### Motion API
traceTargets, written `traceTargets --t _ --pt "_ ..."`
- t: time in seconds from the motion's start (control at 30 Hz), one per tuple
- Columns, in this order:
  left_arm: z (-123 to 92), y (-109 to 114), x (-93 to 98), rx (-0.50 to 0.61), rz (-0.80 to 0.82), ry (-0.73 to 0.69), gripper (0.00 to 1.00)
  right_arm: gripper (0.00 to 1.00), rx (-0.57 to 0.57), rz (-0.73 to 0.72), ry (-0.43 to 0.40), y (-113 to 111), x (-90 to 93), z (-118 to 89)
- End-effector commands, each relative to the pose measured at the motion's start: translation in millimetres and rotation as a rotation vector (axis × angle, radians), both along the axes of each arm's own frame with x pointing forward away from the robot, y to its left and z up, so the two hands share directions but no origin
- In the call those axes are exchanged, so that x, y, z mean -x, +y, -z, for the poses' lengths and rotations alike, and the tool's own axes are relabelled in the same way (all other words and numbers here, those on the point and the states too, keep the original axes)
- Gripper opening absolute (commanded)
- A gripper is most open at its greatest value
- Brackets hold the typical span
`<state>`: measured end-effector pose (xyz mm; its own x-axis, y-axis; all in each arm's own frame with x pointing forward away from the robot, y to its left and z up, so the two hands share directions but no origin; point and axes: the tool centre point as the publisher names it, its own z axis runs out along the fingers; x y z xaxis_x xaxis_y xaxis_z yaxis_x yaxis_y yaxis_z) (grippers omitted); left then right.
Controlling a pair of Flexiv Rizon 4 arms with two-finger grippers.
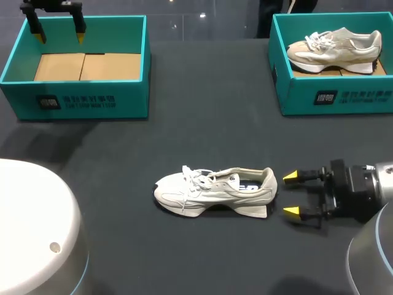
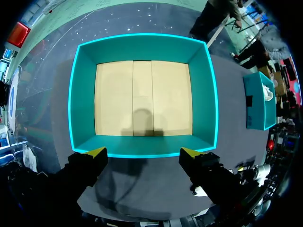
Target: Take the shoe out of the shoebox, open the shoe tongue, remove and reinsert the insole, then place the shoe into the shoebox
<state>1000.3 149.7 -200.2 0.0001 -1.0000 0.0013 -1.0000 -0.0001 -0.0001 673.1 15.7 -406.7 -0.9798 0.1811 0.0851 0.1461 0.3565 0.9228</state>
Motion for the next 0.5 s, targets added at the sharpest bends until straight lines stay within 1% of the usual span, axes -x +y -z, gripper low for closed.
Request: traceTargets --t 0.03,0.5 --pt "-0.3 0.1 0.0 -0.001 0.000 0.001 1.00 1.00 0.002 0.013 -0.002 8.5 0.5 0.9" --pt "-0.3 0.1 0.0 -0.001 0.000 0.001 1.00 1.00 0.005 0.024 -0.007 30.8 -2.9 2.4"
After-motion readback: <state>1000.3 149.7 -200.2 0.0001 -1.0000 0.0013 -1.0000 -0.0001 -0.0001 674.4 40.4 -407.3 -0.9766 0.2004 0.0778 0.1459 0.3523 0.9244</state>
